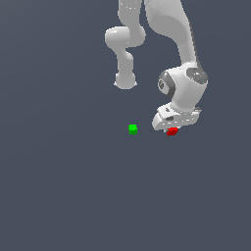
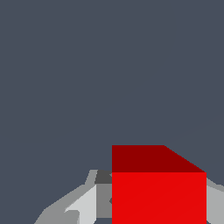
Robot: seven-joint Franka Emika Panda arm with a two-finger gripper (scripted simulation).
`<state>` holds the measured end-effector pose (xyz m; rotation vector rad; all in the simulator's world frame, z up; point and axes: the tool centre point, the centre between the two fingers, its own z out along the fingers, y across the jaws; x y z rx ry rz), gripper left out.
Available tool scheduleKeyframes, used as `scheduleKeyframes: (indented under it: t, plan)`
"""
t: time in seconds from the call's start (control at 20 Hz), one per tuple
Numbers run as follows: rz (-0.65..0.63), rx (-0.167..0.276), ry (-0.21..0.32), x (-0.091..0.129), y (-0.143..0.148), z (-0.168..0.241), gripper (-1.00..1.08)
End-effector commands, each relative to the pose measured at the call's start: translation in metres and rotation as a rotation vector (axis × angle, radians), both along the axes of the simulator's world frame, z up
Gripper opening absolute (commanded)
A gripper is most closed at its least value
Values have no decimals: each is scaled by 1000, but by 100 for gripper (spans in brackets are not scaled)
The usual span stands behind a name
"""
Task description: Stack the red cube on top of the green cube.
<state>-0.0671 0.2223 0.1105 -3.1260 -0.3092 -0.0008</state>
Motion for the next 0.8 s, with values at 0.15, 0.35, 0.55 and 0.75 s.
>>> scheduleKeyframes:
  t: [0.15,0.35,0.55,0.75]
  plan:
    - [-1,0,0,-15,-37,-10,-100]
    - [-1,0,0,-31,-75,-20,-100]
    - [-1,0,0,-45,-111,-30,-100]
    - [-1,0,0,-57,-142,-38,-100]
